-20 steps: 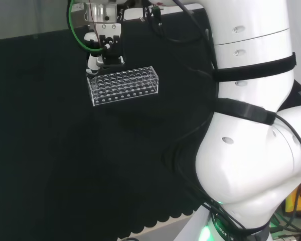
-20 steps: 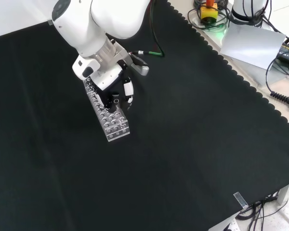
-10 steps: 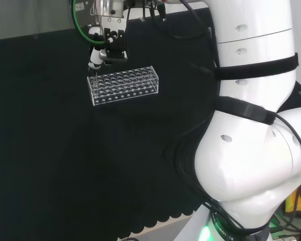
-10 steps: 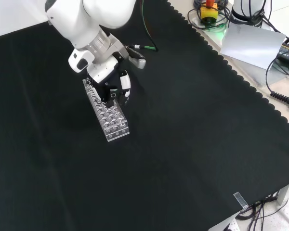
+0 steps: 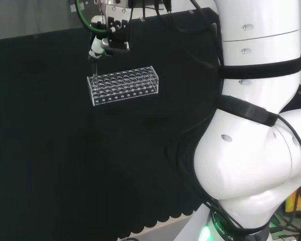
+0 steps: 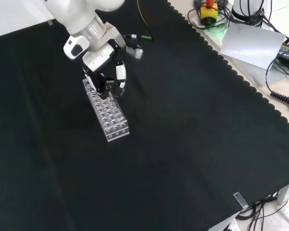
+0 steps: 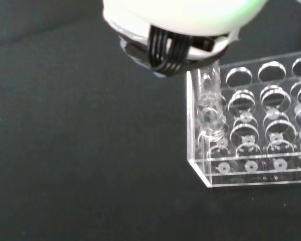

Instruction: Pick up the test tube.

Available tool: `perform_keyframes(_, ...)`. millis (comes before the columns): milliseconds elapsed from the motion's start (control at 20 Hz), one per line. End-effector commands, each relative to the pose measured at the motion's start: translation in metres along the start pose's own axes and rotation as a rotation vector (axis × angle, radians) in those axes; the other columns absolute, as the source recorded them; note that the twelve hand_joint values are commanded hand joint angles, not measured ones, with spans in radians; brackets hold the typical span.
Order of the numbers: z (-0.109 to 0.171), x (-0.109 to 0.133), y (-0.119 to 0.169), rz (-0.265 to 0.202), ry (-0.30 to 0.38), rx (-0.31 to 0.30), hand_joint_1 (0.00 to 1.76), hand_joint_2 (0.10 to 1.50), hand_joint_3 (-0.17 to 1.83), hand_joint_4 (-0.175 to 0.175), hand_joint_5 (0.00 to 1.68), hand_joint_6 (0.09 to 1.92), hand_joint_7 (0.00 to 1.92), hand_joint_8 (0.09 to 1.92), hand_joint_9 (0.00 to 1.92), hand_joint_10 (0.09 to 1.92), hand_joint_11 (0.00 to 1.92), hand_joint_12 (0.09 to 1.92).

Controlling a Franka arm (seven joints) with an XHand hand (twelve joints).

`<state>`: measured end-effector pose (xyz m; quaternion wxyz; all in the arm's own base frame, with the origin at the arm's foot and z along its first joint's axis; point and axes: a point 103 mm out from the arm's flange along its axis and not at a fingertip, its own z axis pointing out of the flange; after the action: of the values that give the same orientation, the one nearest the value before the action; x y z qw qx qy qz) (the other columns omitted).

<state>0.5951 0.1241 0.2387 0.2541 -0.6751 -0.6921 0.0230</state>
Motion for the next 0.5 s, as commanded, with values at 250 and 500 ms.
perform_keyframes(250, -0.038, -0.001, -0.013, -0.009, 0.047, -0.047, 1.34, 0.51, 0.80, -0.175, 1.44, 0.36, 1.51, 0.37, 1.65, 0.69, 1.30, 0.85)
perform_keyframes(500, -0.061, -0.005, -0.024, -0.012, 0.064, -0.081, 1.34, 0.50, 0.82, -0.175, 1.45, 0.38, 1.51, 0.35, 1.66, 0.69, 1.30, 0.85)
